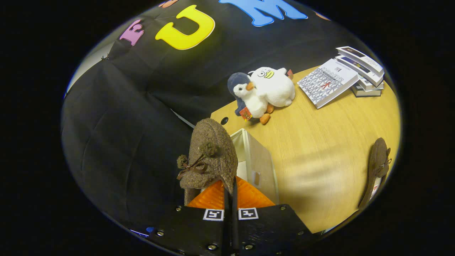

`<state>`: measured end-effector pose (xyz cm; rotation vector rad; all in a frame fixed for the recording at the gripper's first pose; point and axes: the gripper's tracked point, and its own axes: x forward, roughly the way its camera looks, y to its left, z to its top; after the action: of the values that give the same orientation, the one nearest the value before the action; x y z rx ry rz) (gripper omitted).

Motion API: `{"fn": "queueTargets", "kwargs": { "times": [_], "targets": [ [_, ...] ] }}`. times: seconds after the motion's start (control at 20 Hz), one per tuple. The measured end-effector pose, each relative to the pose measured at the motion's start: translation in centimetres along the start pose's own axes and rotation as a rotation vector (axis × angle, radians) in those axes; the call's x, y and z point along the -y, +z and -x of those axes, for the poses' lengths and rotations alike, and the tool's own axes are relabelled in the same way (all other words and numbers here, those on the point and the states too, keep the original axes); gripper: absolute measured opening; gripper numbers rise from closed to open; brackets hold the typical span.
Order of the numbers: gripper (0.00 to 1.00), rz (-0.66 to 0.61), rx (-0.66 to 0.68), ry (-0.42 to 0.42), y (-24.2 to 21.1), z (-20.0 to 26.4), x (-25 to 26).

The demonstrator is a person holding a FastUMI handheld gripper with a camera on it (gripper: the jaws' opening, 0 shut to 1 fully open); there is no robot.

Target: Open the storage box then place both shoes into the box .Put the left shoe in first, then the right shoe, with the right side of both shoes facing outward in a uniform manner.

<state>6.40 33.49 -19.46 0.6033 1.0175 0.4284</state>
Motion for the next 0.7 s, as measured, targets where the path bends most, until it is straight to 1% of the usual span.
{"fn": "queueTargets", "kwargs": {
  "times": [0.35,0.7],
  "targets": [
    [0.01,0.0,-0.029,-0.033,-2.4,-4.7,-1.5],
    [0.01,0.016,-0.101,-0.077,-5.7,-8.7,-1.7]
  ]
}}
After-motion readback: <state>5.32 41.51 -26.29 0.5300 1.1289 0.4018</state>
